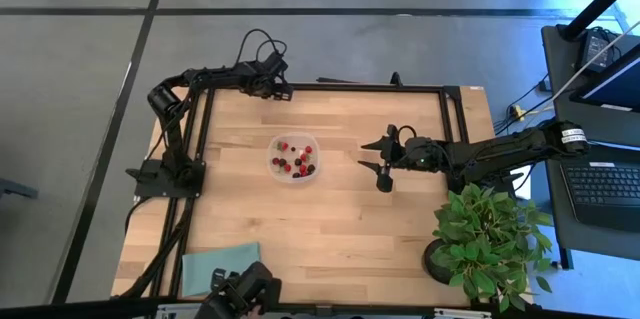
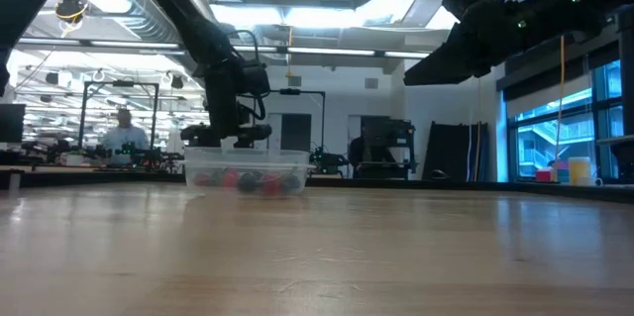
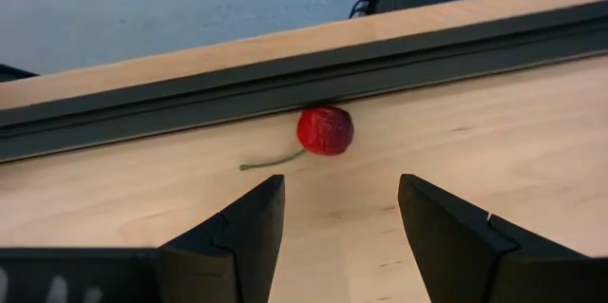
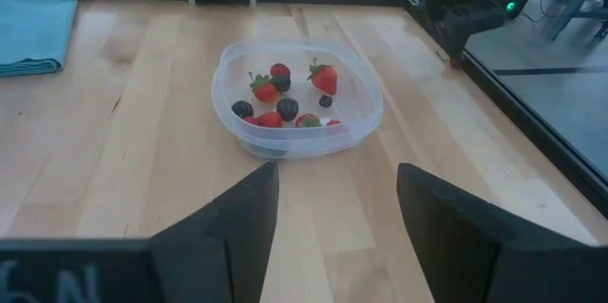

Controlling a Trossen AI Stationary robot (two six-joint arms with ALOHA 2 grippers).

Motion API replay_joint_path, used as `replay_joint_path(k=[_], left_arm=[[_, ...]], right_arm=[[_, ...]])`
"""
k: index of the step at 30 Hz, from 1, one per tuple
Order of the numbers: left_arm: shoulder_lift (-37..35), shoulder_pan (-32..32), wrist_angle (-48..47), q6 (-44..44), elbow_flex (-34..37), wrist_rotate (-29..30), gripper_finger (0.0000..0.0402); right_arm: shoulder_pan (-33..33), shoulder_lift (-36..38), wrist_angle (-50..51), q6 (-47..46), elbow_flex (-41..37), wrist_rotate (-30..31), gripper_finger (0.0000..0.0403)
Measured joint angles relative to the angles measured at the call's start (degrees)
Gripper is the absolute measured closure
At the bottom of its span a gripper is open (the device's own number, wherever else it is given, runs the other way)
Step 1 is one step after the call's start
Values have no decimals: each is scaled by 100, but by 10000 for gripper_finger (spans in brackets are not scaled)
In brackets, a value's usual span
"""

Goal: Pick and placing Produce into tupperware
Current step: Put the red cherry into the transparent container

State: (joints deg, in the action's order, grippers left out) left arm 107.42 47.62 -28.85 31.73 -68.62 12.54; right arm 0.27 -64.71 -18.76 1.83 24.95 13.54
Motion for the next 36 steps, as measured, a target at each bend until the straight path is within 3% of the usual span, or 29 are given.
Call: replay_joint_path(k=[14,26,36], left_arm=[[15,28,104,226,0,17,202],[717,140,366,275,-56,-110,202],[830,144,133,269,-590,172,202]], right_arm=[[2,0,39,17,0,0,186],[-2,0,76,21,0,-2,186],[-9,0,109,22,0,-2,186]])
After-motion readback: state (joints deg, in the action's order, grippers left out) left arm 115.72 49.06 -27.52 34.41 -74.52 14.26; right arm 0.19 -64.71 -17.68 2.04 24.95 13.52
